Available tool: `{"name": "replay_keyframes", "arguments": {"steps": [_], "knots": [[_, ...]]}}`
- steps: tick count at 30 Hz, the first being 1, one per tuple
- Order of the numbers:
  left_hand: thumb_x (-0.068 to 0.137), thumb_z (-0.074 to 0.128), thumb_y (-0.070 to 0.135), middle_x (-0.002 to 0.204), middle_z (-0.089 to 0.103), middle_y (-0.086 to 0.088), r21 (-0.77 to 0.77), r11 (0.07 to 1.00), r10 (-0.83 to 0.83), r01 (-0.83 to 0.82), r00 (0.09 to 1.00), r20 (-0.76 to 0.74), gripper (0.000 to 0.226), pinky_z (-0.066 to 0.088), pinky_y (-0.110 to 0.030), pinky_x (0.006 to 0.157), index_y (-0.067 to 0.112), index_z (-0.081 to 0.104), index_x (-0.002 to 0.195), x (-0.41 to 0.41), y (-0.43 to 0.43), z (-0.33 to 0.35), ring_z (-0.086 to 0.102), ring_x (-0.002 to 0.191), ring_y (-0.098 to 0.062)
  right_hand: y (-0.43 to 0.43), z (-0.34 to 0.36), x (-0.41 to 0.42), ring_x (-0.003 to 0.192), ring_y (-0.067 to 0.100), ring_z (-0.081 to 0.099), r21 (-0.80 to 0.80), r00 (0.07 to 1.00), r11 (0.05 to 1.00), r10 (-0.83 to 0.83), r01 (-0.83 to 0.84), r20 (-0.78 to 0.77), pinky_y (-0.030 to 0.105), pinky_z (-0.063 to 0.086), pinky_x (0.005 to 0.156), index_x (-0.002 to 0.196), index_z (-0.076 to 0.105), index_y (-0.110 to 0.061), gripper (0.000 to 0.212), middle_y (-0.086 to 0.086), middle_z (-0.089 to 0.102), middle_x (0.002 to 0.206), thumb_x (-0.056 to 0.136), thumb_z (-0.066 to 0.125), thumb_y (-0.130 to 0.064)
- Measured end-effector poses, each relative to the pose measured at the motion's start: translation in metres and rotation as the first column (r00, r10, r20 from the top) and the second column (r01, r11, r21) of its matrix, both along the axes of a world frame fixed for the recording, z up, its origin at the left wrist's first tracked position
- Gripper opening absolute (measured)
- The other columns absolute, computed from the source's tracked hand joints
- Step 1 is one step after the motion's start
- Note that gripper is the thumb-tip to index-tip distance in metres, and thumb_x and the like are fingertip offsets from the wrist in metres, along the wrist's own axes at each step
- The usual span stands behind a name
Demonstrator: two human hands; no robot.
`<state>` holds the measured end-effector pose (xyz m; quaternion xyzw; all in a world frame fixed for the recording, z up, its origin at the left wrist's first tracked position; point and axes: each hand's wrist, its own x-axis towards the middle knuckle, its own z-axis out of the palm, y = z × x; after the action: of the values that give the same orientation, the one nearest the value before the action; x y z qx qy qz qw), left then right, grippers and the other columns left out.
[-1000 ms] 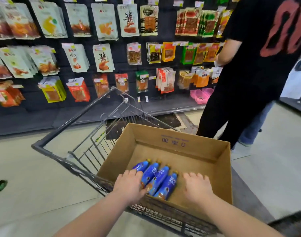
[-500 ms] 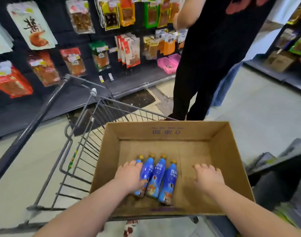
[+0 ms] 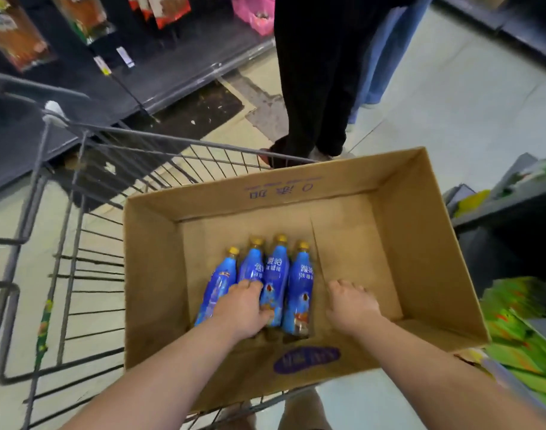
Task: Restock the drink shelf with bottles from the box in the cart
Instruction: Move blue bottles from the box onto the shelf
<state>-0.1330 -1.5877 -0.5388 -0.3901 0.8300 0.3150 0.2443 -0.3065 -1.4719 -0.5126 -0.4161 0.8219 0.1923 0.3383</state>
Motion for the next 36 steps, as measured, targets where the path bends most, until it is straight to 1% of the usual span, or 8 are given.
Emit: {"name": "replay_keyframes", "arguments": {"steps": [6,10,16,19,22,24,28,36], "knots": [[0.086,0.057,0.043,0.134,0.043,-0.008,0.063,0.998,0.009,-0.011,0.999,0.038,0.057,0.037,-0.041,0.102,0.014,0.038,0.132,-0.028,0.007,-0.039,0.041,0.126,-0.028,-0.012,-0.06,-0.007,0.123,0.03,0.046,0.03,0.983,0.991,-0.136,0.133,0.122,0.038,0.039,0.098,0.129,0.04,-0.015,0.052,0.011,0.048,0.131,0.088,0.055,-0.043],[0.085,0.059,0.042,0.138,0.039,-0.009,0.119,0.988,0.089,-0.095,0.995,0.053,0.066,0.036,-0.041,0.104,0.013,0.033,0.138,-0.04,0.009,-0.063,0.041,0.128,-0.029,-0.016,-0.093,-0.011,0.12,0.029,0.051,0.023,0.933,0.954,-0.297,0.299,0.202,0.037,0.043,0.095,0.125,0.04,-0.012,0.059,0.013,0.053,0.128,0.084,0.059,-0.049],[0.087,0.059,0.04,0.145,0.029,-0.008,0.177,0.934,0.302,-0.309,0.951,0.066,0.075,0.035,-0.038,0.104,0.014,0.022,0.146,-0.055,0.013,-0.084,0.04,0.129,-0.028,-0.02,-0.133,-0.008,0.112,0.027,0.057,0.029,0.758,0.815,-0.551,0.579,0.348,0.033,0.046,0.088,0.124,0.045,-0.01,0.069,0.01,0.058,0.123,0.075,0.071,-0.05],[0.086,0.061,0.036,0.144,0.032,-0.009,0.149,0.892,0.427,-0.427,0.903,0.032,0.075,0.035,-0.036,0.103,0.015,0.021,0.147,-0.058,0.015,-0.088,0.043,0.127,-0.029,-0.018,-0.149,-0.003,0.106,0.024,0.06,0.023,0.627,0.707,-0.642,0.707,0.441,0.029,0.046,0.084,0.12,0.05,-0.011,0.063,0.009,0.062,0.118,0.071,0.078,-0.04],[0.086,0.061,0.037,0.142,0.034,-0.01,0.111,0.886,0.448,-0.45,0.893,0.039,0.079,0.035,-0.038,0.104,0.015,0.017,0.148,-0.06,0.019,-0.091,0.042,0.127,-0.029,-0.016,-0.155,0.0,0.101,0.022,0.062,0.037,0.532,0.626,-0.692,0.779,0.489,0.03,0.048,0.083,0.117,0.052,-0.01,0.062,0.007,0.064,0.113,0.067,0.081,-0.032],[0.085,0.062,0.036,0.142,0.032,-0.01,0.111,0.878,0.464,-0.466,0.885,0.042,0.082,0.034,-0.039,0.105,0.013,0.015,0.149,-0.063,0.019,-0.094,0.038,0.129,-0.029,-0.014,-0.157,-0.002,0.1,0.022,0.063,0.045,0.527,0.618,-0.705,0.785,0.474,0.031,0.05,0.082,0.117,0.055,-0.012,0.063,0.007,0.065,0.112,0.065,0.081,-0.033],[0.085,0.063,0.034,0.14,0.033,-0.011,0.12,0.87,0.474,-0.478,0.878,0.067,0.079,0.035,-0.039,0.102,0.011,0.02,0.147,-0.071,0.02,-0.098,0.04,0.127,-0.03,-0.002,-0.15,-0.02,0.093,0.019,0.063,0.037,0.594,0.66,-0.697,0.75,0.402,0.027,0.047,0.072,0.112,0.057,-0.015,0.061,0.003,0.066,0.107,0.063,0.08,-0.042],[0.078,0.071,0.038,0.128,0.042,-0.009,0.047,0.792,0.606,-0.609,0.793,0.057,0.074,0.044,-0.048,0.093,0.019,0.027,0.134,-0.096,0.035,-0.102,0.048,0.117,-0.033,0.012,-0.133,-0.056,0.099,0.021,0.06,-0.061,0.622,0.634,-0.729,0.771,0.284,0.034,0.05,0.078,0.117,0.046,-0.017,0.07,0.003,0.058,0.112,0.063,0.081,-0.043]]}}
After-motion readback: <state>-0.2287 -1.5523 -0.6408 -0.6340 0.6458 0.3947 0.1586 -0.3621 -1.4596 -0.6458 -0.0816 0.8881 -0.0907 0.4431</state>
